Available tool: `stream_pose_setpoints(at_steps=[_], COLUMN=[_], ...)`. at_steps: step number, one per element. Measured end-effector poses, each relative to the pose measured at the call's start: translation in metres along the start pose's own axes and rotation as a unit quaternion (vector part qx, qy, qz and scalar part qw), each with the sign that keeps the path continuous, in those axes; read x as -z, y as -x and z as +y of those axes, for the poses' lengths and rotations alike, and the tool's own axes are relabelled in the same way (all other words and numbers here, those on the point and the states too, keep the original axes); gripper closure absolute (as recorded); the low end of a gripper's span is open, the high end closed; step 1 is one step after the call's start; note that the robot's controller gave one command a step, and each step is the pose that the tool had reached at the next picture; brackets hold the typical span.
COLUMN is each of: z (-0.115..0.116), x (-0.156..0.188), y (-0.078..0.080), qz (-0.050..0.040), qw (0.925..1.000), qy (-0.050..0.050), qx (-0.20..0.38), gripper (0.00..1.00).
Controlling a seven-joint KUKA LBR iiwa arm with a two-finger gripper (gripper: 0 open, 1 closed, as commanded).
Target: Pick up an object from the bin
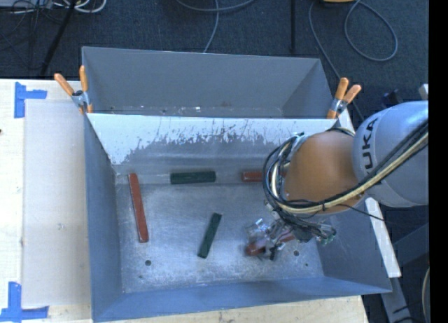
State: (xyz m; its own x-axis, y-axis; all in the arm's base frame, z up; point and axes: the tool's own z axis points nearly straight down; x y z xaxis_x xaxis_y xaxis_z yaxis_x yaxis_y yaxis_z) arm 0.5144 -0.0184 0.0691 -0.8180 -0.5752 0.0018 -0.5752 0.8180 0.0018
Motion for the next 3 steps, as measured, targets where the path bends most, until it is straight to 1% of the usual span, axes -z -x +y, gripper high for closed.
stream_pose_setpoints(at_steps=[1, 2, 3], z=[-0.065, -0.079, -0.087], x=[0.021, 0.001, 0.111], y=[0.013, 0.004, 0.014], qz=[-0.0035, -0.0005, -0.0049], qw=[1.0, 0.9966, 0.9967], qy=[-0.004, 0.0, -0.004], qx=[-0.001, -0.082, -0.081], gripper=[1.0, 1.0, 1.0])
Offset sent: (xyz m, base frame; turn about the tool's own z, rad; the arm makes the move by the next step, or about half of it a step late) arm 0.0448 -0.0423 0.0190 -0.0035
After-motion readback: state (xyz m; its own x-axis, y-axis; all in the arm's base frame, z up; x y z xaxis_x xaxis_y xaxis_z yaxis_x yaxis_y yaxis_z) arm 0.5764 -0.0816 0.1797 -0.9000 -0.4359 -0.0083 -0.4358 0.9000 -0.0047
